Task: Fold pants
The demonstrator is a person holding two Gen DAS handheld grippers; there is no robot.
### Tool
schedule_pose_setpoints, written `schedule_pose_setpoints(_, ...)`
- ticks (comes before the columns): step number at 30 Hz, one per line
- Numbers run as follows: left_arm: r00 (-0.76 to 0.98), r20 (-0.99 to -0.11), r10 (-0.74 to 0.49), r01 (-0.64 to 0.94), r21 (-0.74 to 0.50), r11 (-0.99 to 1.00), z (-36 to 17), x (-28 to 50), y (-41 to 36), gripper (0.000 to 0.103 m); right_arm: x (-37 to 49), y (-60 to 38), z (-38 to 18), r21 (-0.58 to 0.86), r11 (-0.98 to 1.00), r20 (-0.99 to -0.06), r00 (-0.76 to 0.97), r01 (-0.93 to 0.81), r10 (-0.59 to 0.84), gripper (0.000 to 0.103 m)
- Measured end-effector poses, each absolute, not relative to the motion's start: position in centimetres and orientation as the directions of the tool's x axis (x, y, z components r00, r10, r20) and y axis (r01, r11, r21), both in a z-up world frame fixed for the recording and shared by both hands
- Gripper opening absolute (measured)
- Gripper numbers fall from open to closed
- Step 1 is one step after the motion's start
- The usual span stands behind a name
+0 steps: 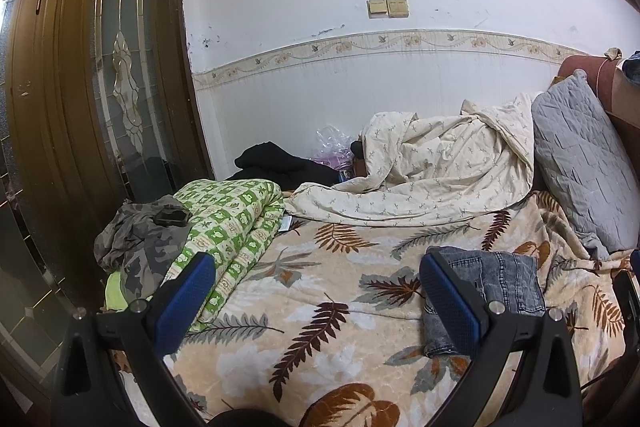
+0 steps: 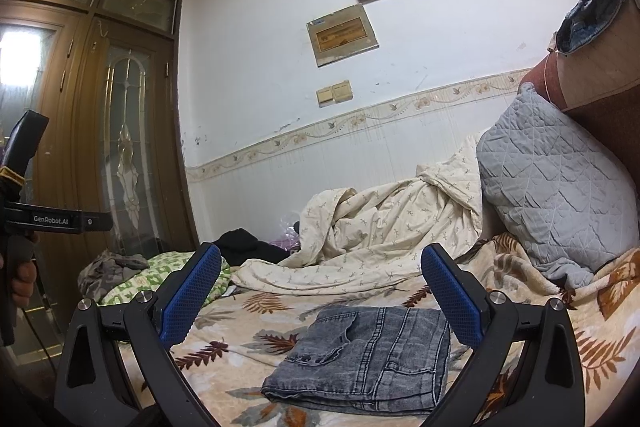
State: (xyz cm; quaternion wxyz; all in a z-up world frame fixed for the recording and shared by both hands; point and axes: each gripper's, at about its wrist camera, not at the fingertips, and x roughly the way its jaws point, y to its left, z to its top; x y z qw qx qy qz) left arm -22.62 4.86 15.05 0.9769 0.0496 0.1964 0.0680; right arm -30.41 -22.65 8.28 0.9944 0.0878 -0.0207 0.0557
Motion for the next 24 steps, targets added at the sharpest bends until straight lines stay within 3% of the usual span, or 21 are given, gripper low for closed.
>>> schedule_pose_setpoints(24,0.913,-0.379,0.151,-0.112,0.122,0.986,14.75,-22.53,4.85,0.103,-30.14,-22.94,8.18,0.164,0.979,0.04,0.993,-0.118,0.113,0.101)
